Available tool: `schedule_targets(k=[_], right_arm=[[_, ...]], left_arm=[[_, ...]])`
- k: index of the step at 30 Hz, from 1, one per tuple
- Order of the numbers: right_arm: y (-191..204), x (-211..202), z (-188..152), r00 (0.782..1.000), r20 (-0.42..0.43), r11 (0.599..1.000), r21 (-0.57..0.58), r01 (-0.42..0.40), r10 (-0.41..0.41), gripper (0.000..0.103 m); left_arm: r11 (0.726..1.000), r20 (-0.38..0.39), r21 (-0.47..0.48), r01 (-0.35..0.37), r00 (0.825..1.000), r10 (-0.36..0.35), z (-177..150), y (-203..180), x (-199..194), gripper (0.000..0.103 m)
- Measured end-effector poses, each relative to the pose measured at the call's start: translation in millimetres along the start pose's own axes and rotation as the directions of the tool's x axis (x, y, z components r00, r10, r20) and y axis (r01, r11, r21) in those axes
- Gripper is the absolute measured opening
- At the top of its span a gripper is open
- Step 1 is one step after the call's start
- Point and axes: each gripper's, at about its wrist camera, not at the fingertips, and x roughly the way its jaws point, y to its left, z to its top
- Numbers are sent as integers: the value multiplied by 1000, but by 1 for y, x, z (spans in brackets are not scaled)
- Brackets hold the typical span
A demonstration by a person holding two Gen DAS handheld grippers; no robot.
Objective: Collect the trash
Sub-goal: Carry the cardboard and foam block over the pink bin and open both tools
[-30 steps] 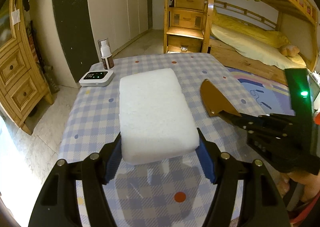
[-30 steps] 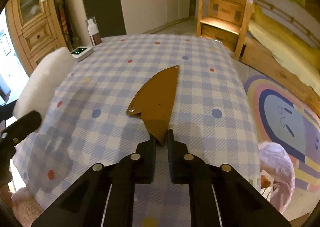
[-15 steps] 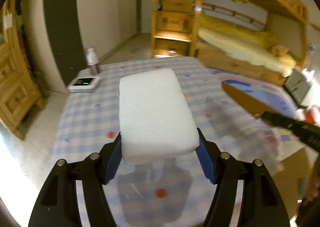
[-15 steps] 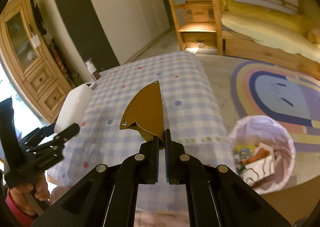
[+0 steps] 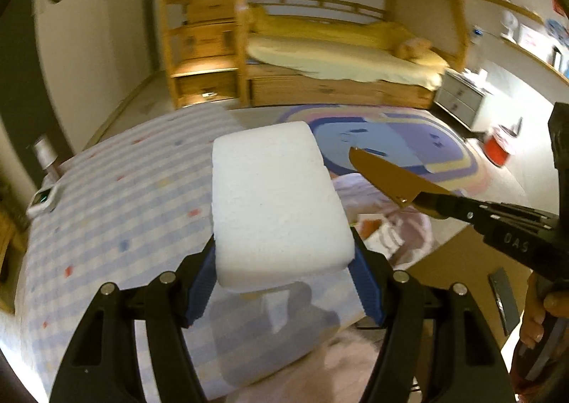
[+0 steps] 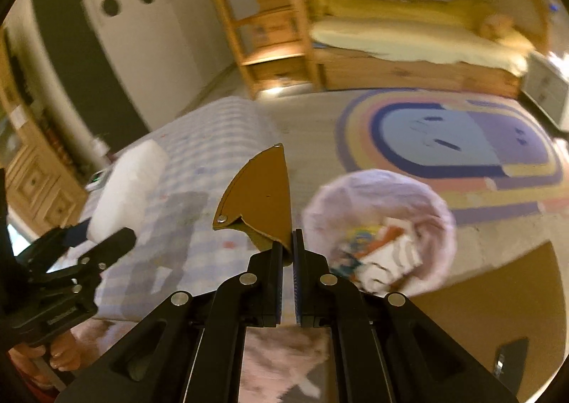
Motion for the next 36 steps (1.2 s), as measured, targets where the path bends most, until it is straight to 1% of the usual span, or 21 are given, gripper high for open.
schedule_targets(k=[2, 7, 12, 14, 15, 16, 21, 27, 33, 36], right_arm=[[-19, 1, 0, 999, -11, 998, 41, 39, -38, 5], [-48, 14, 8, 995, -37, 991, 91, 93, -90, 5], [-68, 35, 21, 993, -44, 988, 104, 116, -112, 11], [-73, 45, 24, 992, -42, 987, 102, 123, -119, 20], [-74, 46, 24, 991, -46, 986, 102, 132, -128, 28], [-75, 47, 23, 991, -46, 986, 106, 130, -125, 30], [-80, 34, 16, 995, -28, 987, 123, 102, -99, 30], [-94, 9, 4, 997, 16, 982, 178, 68, -72, 30], [-108, -9, 1, 995, 64, 975, 213, 57, -73, 35], [-117, -15, 1, 993, 81, 971, 232, 65, -86, 36]], left_arm=[[999, -7, 26, 26, 1000, -25, 6, -16, 10, 66], [995, -34, 63, 74, 997, -72, 15, -44, 33, 66], [994, -56, 59, 94, 994, -90, 19, -49, 48, 66], [994, -64, 49, 98, 993, -95, 20, -47, 50, 66], [994, -70, 44, 101, 993, -98, 21, -46, 52, 66], [994, -74, 41, 102, 992, -99, 21, -46, 53, 66], [993, -87, 57, 105, 991, -100, 22, -51, 57, 66], [990, -81, 92, 109, 991, -102, 25, -75, 62, 67], [985, -76, 117, 127, 990, -119, 30, -102, 81, 67], [982, -69, 135, 129, 990, -121, 35, -112, 90, 67]])
